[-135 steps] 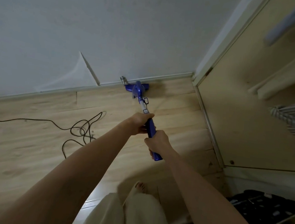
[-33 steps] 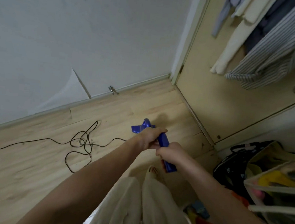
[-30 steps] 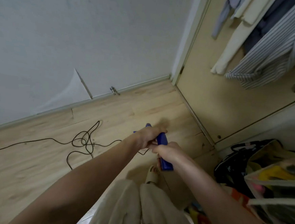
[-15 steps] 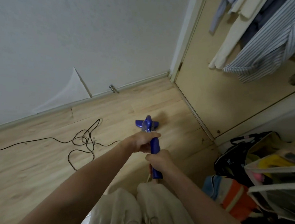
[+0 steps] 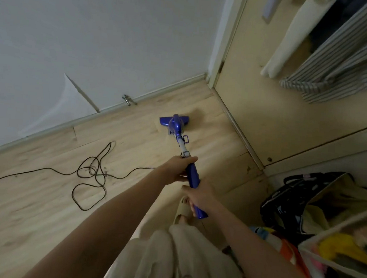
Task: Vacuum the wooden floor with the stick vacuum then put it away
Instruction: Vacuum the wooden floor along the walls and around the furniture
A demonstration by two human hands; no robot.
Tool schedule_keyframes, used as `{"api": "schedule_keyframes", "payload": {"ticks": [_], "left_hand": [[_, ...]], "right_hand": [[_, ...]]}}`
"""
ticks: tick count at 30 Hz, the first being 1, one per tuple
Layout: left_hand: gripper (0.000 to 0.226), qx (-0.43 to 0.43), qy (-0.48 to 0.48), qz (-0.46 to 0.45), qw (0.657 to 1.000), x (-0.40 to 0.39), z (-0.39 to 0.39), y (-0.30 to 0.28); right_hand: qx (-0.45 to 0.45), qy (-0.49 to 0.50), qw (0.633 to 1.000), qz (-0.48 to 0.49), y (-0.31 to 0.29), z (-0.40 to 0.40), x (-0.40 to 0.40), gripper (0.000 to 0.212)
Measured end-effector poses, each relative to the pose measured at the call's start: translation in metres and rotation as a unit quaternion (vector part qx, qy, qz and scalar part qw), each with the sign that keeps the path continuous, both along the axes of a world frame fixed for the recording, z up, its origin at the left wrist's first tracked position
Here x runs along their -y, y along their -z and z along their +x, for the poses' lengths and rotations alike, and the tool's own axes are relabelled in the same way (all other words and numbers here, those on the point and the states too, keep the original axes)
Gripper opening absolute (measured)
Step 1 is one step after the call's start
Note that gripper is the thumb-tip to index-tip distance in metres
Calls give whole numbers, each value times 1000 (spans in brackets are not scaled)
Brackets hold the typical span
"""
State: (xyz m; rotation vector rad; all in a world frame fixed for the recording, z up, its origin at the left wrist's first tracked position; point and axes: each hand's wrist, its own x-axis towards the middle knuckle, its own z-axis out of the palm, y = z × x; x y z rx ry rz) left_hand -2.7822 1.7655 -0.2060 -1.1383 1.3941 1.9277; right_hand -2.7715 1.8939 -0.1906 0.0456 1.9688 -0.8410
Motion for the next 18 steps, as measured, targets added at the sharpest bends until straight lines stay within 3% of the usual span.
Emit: {"api": "schedule_keyframes", "payload": {"ticks": [4,10,18], "left_hand": [[39,-2,-32,3,999,12,-59,3],[28,-11,-66,-7,998,42,-131,2],[25,-9,-70,4,998,56,-157,-1]], "right_hand": [[-8,-13,999,-29,3,-65,10,35],[58,42,991,-109,-6,-143,30,37],[-19,25,996,-89,-3,-161,44,41]]}}
